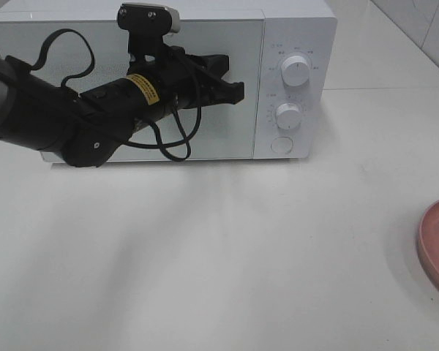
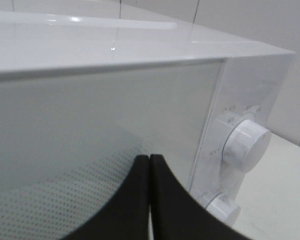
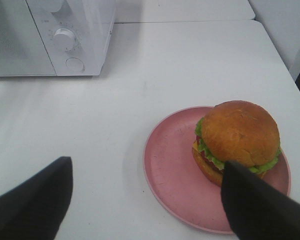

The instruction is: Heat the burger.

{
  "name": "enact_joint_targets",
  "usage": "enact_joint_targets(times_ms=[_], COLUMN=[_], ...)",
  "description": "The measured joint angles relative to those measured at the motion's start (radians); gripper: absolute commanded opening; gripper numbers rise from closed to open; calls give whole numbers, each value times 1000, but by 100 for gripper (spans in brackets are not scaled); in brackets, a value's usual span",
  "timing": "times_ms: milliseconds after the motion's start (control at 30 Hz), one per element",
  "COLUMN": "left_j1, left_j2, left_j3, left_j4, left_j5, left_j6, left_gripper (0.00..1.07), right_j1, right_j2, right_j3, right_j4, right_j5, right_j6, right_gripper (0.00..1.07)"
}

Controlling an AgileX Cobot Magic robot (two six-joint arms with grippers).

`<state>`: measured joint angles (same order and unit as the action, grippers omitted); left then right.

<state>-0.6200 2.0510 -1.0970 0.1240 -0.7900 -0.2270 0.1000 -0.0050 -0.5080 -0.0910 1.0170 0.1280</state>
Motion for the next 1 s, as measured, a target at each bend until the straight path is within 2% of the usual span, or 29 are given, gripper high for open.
enact_joint_targets(times_ms=[267,333,433,500,600,667,700,767,800,867,967,1000], left_j1=[-6,-11,-13,-40,-54,-102,-102,-172,-172,-219,-233,-259], left_j2=[17,6,-1,-40,-48,-81,-81,-116,-116,-132,-135,-140], left_j3=[-19,-24,-26,-33,-34,-34,-34,-34,-34,-34,-35,-35], left_j4=[3,28,34,86,103,161,161,188,188,191,192,193], left_j5=[12,105,141,293,327,463,463,604,604,690,722,790], left_j6=[-4,-54,-72,-111,-113,-114,-114,-114,-114,-114,-114,-115], left_gripper=[0,0,0,1,5,28,28,80,80,102,101,100], right_j1=[0,0,0,0,0,0,0,0,0,0,0,0], right_j2=[0,0,0,0,0,0,0,0,0,0,0,0], right_j3=[0,0,0,0,0,0,0,0,0,0,0,0], right_j4=[0,0,0,0,0,0,0,0,0,0,0,0], right_j5=[0,0,0,0,0,0,0,0,0,0,0,0], right_j6=[0,0,0,0,0,0,0,0,0,0,0,0], right_gripper=[76,76,76,76,76,76,76,76,76,76,76,76])
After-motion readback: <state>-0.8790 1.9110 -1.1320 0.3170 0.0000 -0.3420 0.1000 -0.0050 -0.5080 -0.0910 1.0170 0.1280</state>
